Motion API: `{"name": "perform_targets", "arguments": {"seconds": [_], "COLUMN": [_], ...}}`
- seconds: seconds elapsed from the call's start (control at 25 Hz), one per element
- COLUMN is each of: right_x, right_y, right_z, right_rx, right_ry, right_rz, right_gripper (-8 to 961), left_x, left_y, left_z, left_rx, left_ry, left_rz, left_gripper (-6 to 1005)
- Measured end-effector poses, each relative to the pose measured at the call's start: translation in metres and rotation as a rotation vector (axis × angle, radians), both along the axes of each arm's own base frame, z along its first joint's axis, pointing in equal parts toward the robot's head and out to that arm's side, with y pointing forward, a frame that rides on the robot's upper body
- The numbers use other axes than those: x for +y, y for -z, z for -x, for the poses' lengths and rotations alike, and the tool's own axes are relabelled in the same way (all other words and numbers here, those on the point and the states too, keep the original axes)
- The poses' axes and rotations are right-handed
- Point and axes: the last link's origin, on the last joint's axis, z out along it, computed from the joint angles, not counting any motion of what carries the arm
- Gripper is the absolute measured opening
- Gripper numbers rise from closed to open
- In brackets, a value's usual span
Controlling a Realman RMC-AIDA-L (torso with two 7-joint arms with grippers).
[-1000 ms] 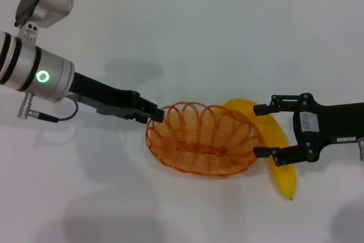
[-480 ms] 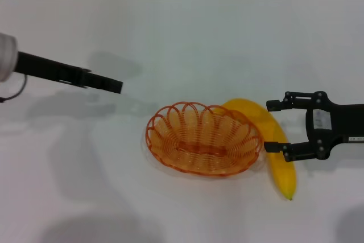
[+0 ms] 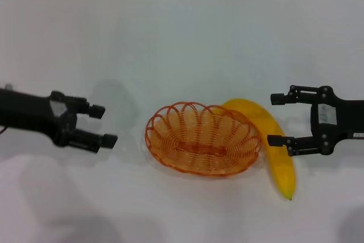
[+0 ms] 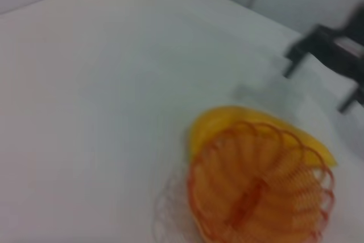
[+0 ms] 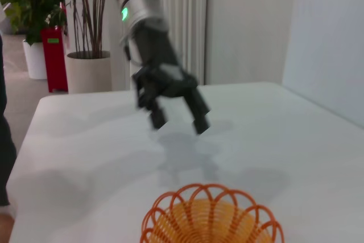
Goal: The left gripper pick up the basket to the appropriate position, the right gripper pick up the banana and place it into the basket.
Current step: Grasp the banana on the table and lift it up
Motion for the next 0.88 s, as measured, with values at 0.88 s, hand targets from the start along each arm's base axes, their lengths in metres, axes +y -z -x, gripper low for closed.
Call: {"name": "perform_targets", "arguments": {"seconds": [0.88], "right_x": [0.034], "right_y": [-0.058], "right_z": [0.030], "right_rx": [-0.253], "right_ry": [0.099], "right_rz": [-0.014], "right_gripper": [814], "left_x": [-0.019], "left_y": [0.020], "left_z": [0.052], "left_rx": [-0.114], "left_ry": [0.078], "left_rz": [-0.234], "left_gripper": [876]}}
